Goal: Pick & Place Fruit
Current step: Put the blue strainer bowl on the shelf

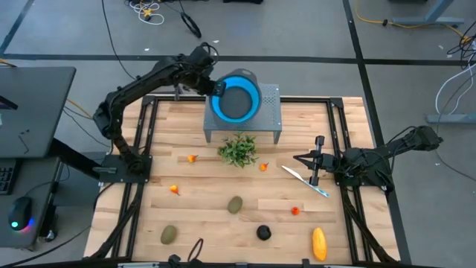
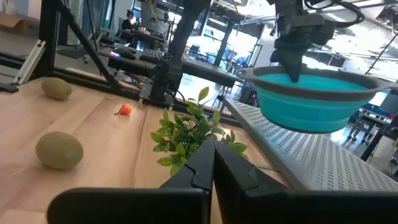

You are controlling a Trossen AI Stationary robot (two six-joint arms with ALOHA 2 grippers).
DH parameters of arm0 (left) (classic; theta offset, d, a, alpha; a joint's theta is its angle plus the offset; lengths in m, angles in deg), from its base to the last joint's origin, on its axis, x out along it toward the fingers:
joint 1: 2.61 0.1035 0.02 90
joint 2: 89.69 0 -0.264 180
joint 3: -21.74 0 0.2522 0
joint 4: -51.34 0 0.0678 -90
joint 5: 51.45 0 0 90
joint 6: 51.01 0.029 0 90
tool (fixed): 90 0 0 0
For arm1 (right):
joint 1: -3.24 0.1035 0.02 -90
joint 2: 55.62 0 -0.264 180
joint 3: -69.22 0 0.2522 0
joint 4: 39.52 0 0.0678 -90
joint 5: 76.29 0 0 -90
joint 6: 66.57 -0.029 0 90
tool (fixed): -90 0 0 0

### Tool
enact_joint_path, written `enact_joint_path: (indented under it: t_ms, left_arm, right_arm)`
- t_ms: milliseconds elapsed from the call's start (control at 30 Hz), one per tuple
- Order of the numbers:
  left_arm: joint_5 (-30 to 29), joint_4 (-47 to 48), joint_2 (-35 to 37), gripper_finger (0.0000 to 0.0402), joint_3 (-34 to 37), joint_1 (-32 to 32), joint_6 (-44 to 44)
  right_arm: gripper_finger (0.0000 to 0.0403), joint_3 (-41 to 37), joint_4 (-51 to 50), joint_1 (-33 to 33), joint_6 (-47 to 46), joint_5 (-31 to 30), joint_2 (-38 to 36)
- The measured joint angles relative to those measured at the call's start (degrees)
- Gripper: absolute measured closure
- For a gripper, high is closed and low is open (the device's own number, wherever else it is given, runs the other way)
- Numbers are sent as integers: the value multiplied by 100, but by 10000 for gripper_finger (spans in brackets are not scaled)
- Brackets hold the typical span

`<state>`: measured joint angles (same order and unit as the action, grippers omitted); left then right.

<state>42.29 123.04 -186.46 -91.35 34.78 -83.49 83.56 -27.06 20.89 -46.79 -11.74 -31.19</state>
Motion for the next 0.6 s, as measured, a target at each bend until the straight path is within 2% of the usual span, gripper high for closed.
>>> enact_joint_path:
  t_ms: [133,400,600]
  left_arm:
    - [35,103,0,366,-12,76,-35]
    - [45,94,0,377,14,68,36]
    - [-154,98,0,329,14,12,84]
  right_arm:
    - [386,0,-31,0,-1,2,0]
    - [386,0,-31,0,-1,2,-2]
    - [386,0,-31,0,-1,2,-1]
